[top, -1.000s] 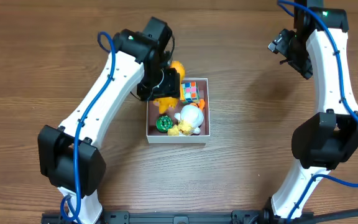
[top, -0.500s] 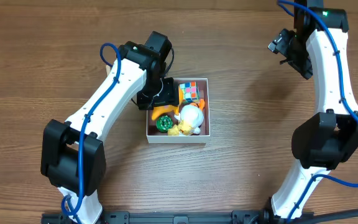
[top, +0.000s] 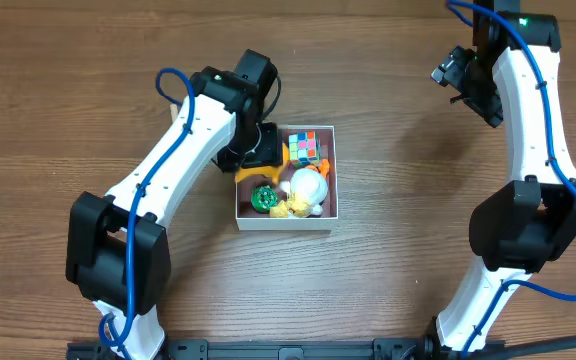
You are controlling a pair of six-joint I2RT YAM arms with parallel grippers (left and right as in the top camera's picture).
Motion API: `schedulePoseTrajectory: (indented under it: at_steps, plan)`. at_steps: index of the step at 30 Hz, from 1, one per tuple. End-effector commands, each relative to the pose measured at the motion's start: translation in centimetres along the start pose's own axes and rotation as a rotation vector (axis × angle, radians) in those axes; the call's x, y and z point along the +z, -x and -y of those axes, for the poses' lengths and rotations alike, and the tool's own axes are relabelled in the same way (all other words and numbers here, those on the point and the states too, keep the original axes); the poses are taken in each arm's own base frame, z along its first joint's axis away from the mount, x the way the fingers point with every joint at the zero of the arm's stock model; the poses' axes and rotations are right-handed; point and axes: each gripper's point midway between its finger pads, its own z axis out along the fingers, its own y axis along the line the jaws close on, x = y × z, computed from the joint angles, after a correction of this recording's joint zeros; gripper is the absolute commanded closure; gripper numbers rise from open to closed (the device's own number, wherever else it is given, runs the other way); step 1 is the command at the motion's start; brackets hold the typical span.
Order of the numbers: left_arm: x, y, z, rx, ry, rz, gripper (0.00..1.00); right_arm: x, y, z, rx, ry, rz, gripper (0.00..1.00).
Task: Pack container
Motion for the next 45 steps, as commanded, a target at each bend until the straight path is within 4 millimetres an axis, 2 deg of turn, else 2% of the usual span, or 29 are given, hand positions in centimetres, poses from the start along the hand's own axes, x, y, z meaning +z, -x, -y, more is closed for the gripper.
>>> schedulePoseTrajectory:
  at_steps: [1,3,7,11,13,14,21,25,26,28,30,31,32,35,38,42,45]
  plan:
    - [-0.3,1.4,0.1,0.048,0.024,0.077,0.37,-0.8,0.3,0.2,0.009,0.007,0.021,0.0]
    - [-0.3,2.2,0.6,0.066,0.005,0.111,0.36,-0.8,0.3,0.2,0.009,0.007,0.021,0.0]
    - [-0.1,2.2,0.3,0.078,0.029,0.114,0.37,-0.8,0.3,0.2,0.009,0.007,0.021,0.0]
    - [2.0,0.8,-1.4,0.07,0.081,0.067,0.36,-0.8,0.3,0.2,0.009,0.007,0.021,0.0]
    - [2.9,0.2,-1.9,0.068,0.091,0.048,0.31,-0.8,0.3,0.2,0.009,0.007,0.021,0.0]
    - [3.1,0.1,-2.0,0.069,0.094,0.043,0.24,-0.8,0.3,0.2,0.009,0.007,0.021,0.0]
    - [3.0,0.9,-1.0,0.1,0.044,0.068,0.12,-0.8,0.3,0.2,0.009,0.007,0.021,0.0]
    - [2.1,1.7,-0.4,0.144,0.031,0.098,0.11,-0.8,0.3,0.2,0.009,0.007,0.021,0.0]
    - [1.8,2.0,-0.1,0.154,0.027,0.109,0.12,-0.8,0.3,0.2,0.009,0.007,0.021,0.0]
    - [0.9,2.5,0.3,0.167,0.018,0.127,0.2,-0.8,0.3,0.2,0.009,0.007,0.021,0.0]
    - [0.4,1.9,0.4,0.164,0.016,0.1,0.52,-0.8,0.3,0.2,0.009,0.007,0.021,0.0]
    - [0.5,1.3,0.4,0.161,0.01,0.076,0.59,-0.8,0.3,0.2,0.009,0.007,0.021,0.0]
    - [0.5,1.0,0.5,0.16,-0.003,0.057,0.6,-0.8,0.3,0.2,0.009,0.007,0.021,0.0]
    - [0.4,1.0,0.8,0.171,-0.018,0.057,0.48,-0.8,0.3,0.2,0.009,0.007,0.021,0.0]
    - [-0.3,1.9,1.2,0.198,-0.022,0.097,0.52,-0.8,0.3,0.2,0.009,0.007,0.021,0.0]
    - [-2.3,3.8,1.9,0.249,-0.008,0.18,0.57,-0.8,0.3,0.2,0.009,0.007,0.021,0.0]
    - [-4.3,5.2,1.5,0.254,0.051,0.253,0.57,-0.8,0.3,0.2,0.009,0.007,0.021,0.0]
